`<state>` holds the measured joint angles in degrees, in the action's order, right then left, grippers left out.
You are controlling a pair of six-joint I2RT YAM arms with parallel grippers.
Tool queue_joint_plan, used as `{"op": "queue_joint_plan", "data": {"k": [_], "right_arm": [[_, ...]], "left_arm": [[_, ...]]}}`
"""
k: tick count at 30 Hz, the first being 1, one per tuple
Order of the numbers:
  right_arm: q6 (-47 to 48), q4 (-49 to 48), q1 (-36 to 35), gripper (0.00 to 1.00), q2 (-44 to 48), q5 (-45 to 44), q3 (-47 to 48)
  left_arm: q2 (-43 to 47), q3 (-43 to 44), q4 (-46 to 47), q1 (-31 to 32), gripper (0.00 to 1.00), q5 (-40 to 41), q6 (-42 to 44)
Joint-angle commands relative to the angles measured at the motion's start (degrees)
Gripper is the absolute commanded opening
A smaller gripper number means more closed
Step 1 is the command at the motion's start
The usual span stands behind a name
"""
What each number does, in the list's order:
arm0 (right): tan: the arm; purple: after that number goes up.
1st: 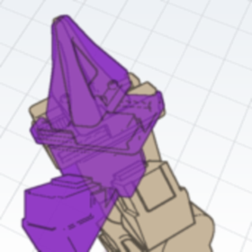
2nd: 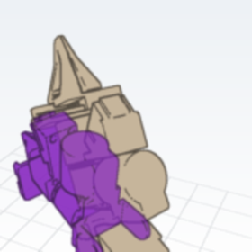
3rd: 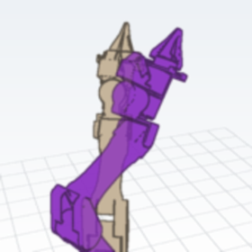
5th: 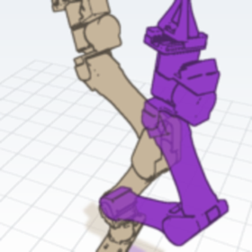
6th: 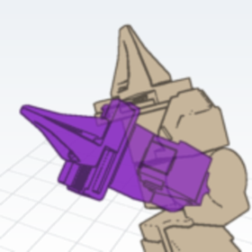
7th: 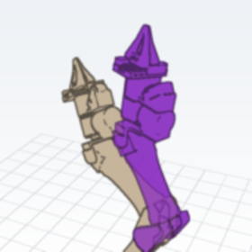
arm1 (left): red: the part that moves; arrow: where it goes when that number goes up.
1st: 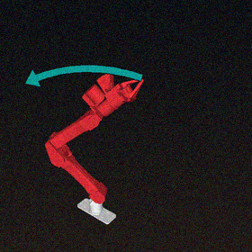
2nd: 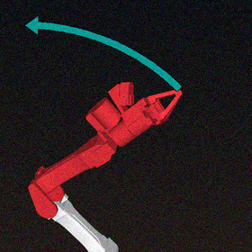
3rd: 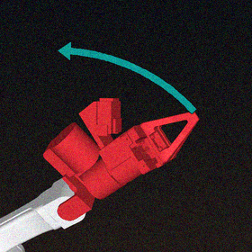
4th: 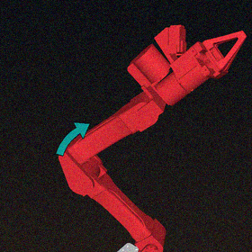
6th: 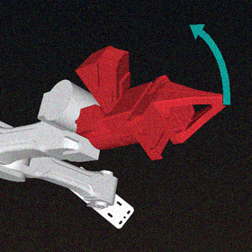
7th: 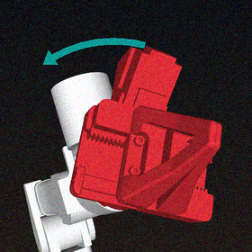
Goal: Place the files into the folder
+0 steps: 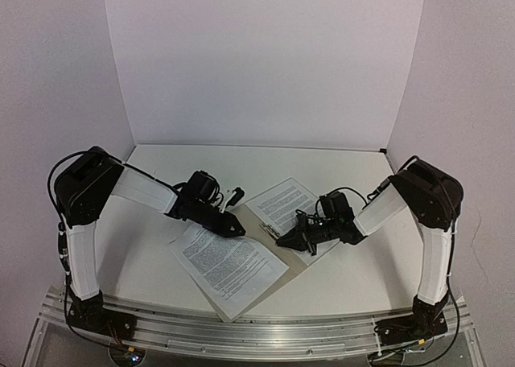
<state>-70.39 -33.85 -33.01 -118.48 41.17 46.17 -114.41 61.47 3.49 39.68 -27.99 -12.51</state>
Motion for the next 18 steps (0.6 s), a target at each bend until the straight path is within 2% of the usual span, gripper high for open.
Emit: {"op": "queue_joint_plan", "data": {"k": [1, 6, 10, 11, 13, 14, 16, 18], "right_arm": [[-3.80, 26.99, 0.03, 0.00, -6.53, -13.07, -1.86], [-5.73, 26.11, -2.73, 0.00, -7.23, -12.91, -1.10], [-7.06, 24.04, -4.76, 0.00, -9.27, -11.33, 1.32], [-7.24, 23.73, -5.95, 0.00, -10.35, -10.52, 2.78], [-7.78, 23.00, -7.36, 0.00, -11.30, -9.59, 4.36], [-8.10, 22.50, -7.69, 0.00, -11.51, -9.26, 4.67], [-9.29, 21.22, -9.41, 0.00, -12.02, -8.21, 5.86], [-9.45, 21.19, -10.14, 0.00, -12.11, -7.77, 6.59]], "left_arm": [[-0.56, 4.14, -4.61, -0.56, 0.29, -12.29, 6.48], [0.18, 8.70, -8.00, -1.96, 0.37, -21.45, 18.86], [0.26, 10.77, -12.21, -2.07, 0.48, -24.04, 32.04], [0.12, 10.77, -13.52, -2.06, 0.54, -23.96, 41.34], [-0.27, 10.17, -14.84, -2.07, 0.62, -21.89, 53.00], [-0.46, 10.08, -15.07, -2.07, 0.64, -20.69, 56.67], [-1.67, 10.60, -17.06, -2.06, 0.68, -16.75, 70.25], [-2.07, 10.53, -17.65, -2.09, 0.67, -14.86, 73.71]]}}
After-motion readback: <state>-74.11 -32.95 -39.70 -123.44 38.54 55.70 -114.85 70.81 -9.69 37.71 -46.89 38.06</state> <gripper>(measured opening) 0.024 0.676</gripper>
